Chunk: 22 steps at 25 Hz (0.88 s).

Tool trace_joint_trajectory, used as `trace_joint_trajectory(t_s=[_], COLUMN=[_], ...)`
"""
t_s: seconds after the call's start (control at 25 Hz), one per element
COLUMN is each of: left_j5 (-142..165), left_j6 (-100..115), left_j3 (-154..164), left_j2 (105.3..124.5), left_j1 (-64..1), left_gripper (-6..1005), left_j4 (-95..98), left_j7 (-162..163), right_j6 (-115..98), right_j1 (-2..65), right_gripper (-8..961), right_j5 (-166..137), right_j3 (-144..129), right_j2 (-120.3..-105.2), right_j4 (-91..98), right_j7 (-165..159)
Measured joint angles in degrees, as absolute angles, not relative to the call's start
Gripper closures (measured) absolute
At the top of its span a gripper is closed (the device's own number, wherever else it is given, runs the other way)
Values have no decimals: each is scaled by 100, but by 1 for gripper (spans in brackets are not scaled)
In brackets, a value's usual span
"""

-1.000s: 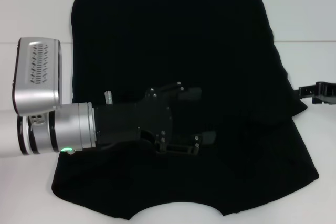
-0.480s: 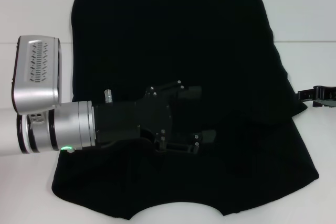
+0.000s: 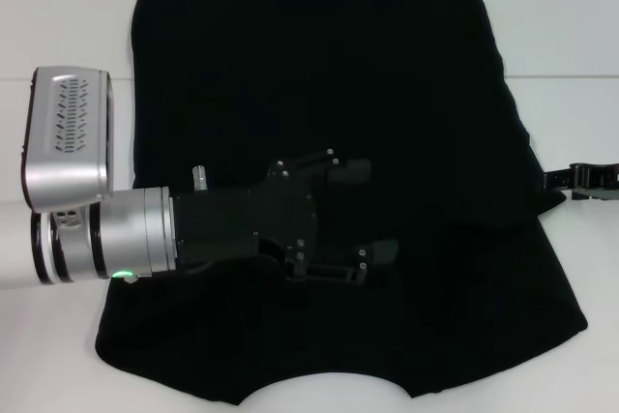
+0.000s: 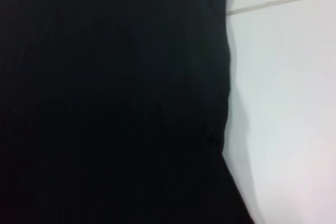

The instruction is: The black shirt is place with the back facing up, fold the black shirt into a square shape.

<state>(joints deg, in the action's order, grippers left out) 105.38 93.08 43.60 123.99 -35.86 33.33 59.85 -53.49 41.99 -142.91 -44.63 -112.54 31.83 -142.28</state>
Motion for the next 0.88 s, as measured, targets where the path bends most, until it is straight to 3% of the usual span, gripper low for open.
trace_joint_trajectory(t_s=[0.72,0.88], left_j5=[10537,10538], left_j6=[9310,9308], left_j3=[4359,4359], left_j2=[12402,12402], left_j1=[-3559,-3559], left_gripper=[63,63], left_j4=[3348,3351], left_j7=[5985,5985], right_j6=[-5265,-5244], right_j1=[4220,4220], right_gripper=[374,543], right_j5=[-14291,-14291], right_j3=[-4606,-4606], right_j2=[-11320,-11333], right_j4=[3181,3182], right_j7=[-14253,-14242])
